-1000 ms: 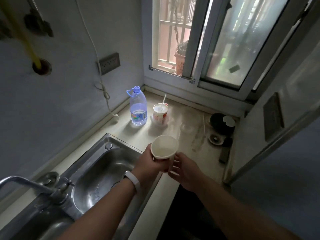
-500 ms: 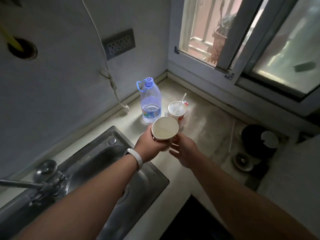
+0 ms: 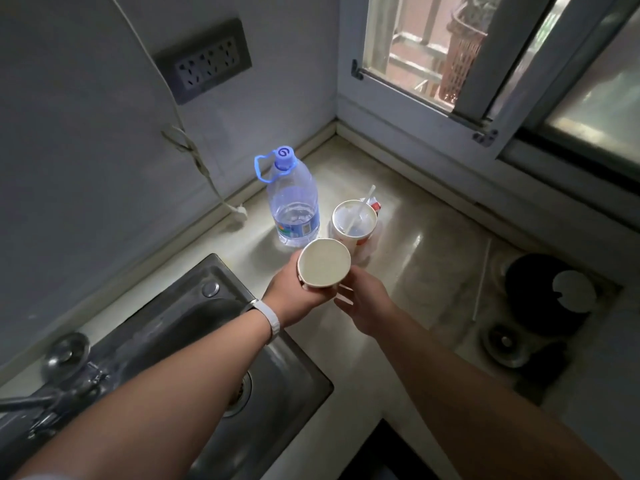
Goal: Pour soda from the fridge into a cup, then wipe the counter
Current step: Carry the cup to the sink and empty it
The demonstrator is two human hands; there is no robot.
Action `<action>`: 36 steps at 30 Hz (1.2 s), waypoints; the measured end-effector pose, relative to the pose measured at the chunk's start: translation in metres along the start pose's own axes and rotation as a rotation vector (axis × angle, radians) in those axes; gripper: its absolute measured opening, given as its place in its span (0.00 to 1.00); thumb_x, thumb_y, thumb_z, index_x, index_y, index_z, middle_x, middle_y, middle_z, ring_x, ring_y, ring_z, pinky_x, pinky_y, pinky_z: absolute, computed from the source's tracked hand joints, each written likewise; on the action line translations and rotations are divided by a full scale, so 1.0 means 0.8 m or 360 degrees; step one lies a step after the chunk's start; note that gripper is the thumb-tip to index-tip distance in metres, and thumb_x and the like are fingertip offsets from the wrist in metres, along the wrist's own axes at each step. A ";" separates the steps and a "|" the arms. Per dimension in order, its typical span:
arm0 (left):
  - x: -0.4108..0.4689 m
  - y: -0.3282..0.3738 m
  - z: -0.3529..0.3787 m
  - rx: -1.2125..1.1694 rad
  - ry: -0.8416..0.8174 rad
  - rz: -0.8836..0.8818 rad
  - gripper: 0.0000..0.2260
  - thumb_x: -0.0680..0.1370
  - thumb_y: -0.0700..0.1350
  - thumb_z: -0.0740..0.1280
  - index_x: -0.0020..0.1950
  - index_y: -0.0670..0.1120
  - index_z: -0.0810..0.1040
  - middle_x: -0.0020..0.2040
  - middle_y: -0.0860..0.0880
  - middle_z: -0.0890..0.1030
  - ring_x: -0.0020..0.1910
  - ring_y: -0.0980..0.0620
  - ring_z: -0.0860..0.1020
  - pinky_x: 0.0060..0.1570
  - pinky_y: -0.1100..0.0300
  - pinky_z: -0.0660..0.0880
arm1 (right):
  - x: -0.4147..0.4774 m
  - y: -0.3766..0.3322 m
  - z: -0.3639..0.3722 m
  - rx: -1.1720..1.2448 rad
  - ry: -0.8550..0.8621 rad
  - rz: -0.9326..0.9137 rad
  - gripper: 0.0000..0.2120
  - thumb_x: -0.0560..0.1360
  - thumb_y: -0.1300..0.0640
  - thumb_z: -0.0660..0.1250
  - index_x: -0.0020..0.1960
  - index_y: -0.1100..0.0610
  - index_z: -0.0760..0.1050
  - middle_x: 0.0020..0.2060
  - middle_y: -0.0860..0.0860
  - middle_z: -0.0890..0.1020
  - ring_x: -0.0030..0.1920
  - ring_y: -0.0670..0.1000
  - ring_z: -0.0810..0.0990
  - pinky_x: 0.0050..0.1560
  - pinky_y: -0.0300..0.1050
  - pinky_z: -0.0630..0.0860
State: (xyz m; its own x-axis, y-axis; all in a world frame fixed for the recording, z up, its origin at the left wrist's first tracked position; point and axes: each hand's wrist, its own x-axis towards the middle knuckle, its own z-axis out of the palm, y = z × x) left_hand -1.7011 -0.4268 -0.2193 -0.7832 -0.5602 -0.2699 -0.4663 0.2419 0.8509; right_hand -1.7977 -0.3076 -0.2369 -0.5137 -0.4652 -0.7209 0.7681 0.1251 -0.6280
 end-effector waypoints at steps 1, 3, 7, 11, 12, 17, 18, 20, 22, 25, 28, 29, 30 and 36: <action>0.004 -0.004 0.001 -0.0003 -0.0005 -0.0015 0.30 0.60 0.55 0.79 0.58 0.65 0.70 0.52 0.64 0.81 0.54 0.64 0.79 0.51 0.66 0.73 | 0.005 0.002 0.000 0.0009 0.0004 0.0011 0.09 0.74 0.54 0.65 0.52 0.52 0.81 0.42 0.48 0.82 0.48 0.48 0.80 0.48 0.44 0.74; 0.013 -0.012 0.001 0.0002 -0.0012 -0.0041 0.29 0.60 0.54 0.79 0.56 0.66 0.70 0.52 0.66 0.80 0.52 0.72 0.77 0.48 0.72 0.71 | 0.015 0.004 0.002 0.0016 0.0025 0.0033 0.08 0.74 0.55 0.65 0.51 0.52 0.81 0.40 0.46 0.82 0.46 0.47 0.79 0.47 0.43 0.73; 0.024 -0.030 0.005 0.0017 -0.0031 -0.0097 0.36 0.56 0.59 0.78 0.61 0.65 0.68 0.52 0.67 0.79 0.53 0.63 0.78 0.50 0.71 0.71 | 0.030 0.010 0.004 0.0032 0.0100 0.0076 0.06 0.73 0.57 0.64 0.46 0.53 0.79 0.34 0.47 0.79 0.36 0.46 0.76 0.34 0.39 0.69; 0.022 -0.047 0.011 -0.0003 -0.0014 -0.0147 0.39 0.55 0.59 0.78 0.64 0.65 0.66 0.56 0.60 0.80 0.57 0.56 0.79 0.58 0.59 0.74 | 0.033 0.019 0.003 -0.0069 0.0089 0.0037 0.05 0.68 0.56 0.65 0.37 0.51 0.80 0.36 0.48 0.76 0.34 0.45 0.73 0.34 0.39 0.70; 0.021 -0.049 0.011 -0.0009 -0.0013 -0.0165 0.39 0.55 0.59 0.78 0.63 0.66 0.66 0.55 0.62 0.80 0.57 0.56 0.79 0.58 0.59 0.74 | 0.033 0.020 0.003 -0.0096 0.0078 0.0018 0.07 0.67 0.56 0.64 0.34 0.50 0.81 0.36 0.48 0.76 0.34 0.45 0.73 0.35 0.40 0.68; 0.010 -0.055 0.006 0.0047 -0.0048 -0.0251 0.35 0.58 0.58 0.78 0.57 0.75 0.63 0.54 0.61 0.80 0.55 0.55 0.80 0.57 0.57 0.76 | 0.027 0.018 0.007 -0.0128 0.0166 0.0064 0.06 0.70 0.54 0.65 0.38 0.51 0.80 0.33 0.46 0.78 0.34 0.46 0.72 0.36 0.40 0.67; 0.004 -0.057 0.003 0.0088 -0.0070 -0.0256 0.34 0.59 0.58 0.77 0.58 0.73 0.64 0.55 0.58 0.81 0.56 0.53 0.80 0.58 0.56 0.77 | 0.024 0.018 0.007 -0.0168 0.0183 0.0067 0.05 0.71 0.54 0.64 0.40 0.51 0.78 0.35 0.47 0.78 0.35 0.47 0.72 0.36 0.41 0.67; -0.010 -0.061 -0.008 0.0206 -0.0119 -0.0256 0.33 0.60 0.58 0.75 0.63 0.64 0.67 0.60 0.54 0.79 0.60 0.50 0.78 0.60 0.53 0.76 | 0.016 0.016 0.007 -0.0263 0.0239 0.0070 0.05 0.74 0.54 0.64 0.44 0.53 0.77 0.40 0.51 0.76 0.41 0.50 0.71 0.38 0.43 0.68; -0.025 -0.066 -0.022 0.0323 -0.0168 -0.0261 0.35 0.64 0.55 0.73 0.70 0.54 0.68 0.68 0.49 0.76 0.67 0.48 0.74 0.65 0.53 0.72 | 0.007 0.015 0.007 -0.0337 0.0308 0.0067 0.06 0.76 0.54 0.63 0.47 0.55 0.77 0.43 0.52 0.76 0.44 0.52 0.72 0.42 0.45 0.71; -0.056 -0.074 -0.047 0.0386 -0.0146 -0.0295 0.33 0.70 0.50 0.75 0.73 0.48 0.68 0.72 0.47 0.72 0.71 0.48 0.70 0.68 0.58 0.67 | -0.021 0.023 0.011 -0.0473 0.0339 0.0069 0.09 0.77 0.54 0.63 0.52 0.58 0.77 0.44 0.53 0.77 0.44 0.52 0.74 0.44 0.46 0.74; -0.093 -0.076 -0.076 0.0552 -0.0108 -0.0247 0.30 0.72 0.52 0.73 0.72 0.49 0.69 0.71 0.48 0.72 0.71 0.47 0.68 0.69 0.56 0.66 | -0.059 0.039 0.019 -0.0711 0.0240 0.0044 0.09 0.77 0.54 0.62 0.52 0.58 0.76 0.44 0.54 0.78 0.44 0.52 0.75 0.44 0.45 0.74; -0.106 -0.075 -0.086 0.0629 -0.0090 -0.0214 0.29 0.73 0.53 0.72 0.71 0.49 0.70 0.71 0.48 0.72 0.70 0.47 0.68 0.69 0.55 0.66 | -0.073 0.045 0.023 -0.0832 0.0169 0.0022 0.09 0.78 0.55 0.62 0.52 0.58 0.76 0.45 0.54 0.77 0.44 0.52 0.75 0.44 0.45 0.73; -0.119 -0.074 -0.098 0.0696 -0.0070 -0.0189 0.28 0.73 0.54 0.71 0.71 0.48 0.70 0.71 0.48 0.71 0.70 0.47 0.68 0.69 0.55 0.67 | -0.086 0.050 0.029 -0.0968 0.0087 -0.0012 0.08 0.78 0.55 0.62 0.52 0.58 0.75 0.45 0.55 0.77 0.44 0.52 0.74 0.43 0.44 0.72; -0.210 -0.085 -0.175 0.0951 0.0098 -0.0156 0.27 0.75 0.57 0.67 0.72 0.49 0.69 0.72 0.50 0.69 0.72 0.48 0.66 0.69 0.53 0.67 | -0.166 0.075 0.103 -0.1792 -0.0218 -0.0541 0.08 0.78 0.52 0.64 0.51 0.54 0.79 0.44 0.51 0.82 0.43 0.49 0.80 0.44 0.42 0.78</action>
State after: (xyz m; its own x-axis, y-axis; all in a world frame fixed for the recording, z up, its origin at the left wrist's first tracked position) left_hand -1.4801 -0.4600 -0.1684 -0.7079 -0.6430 -0.2923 -0.6993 0.5797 0.4184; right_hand -1.6516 -0.3106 -0.1545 -0.5286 -0.7050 -0.4729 -0.2044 0.6464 -0.7351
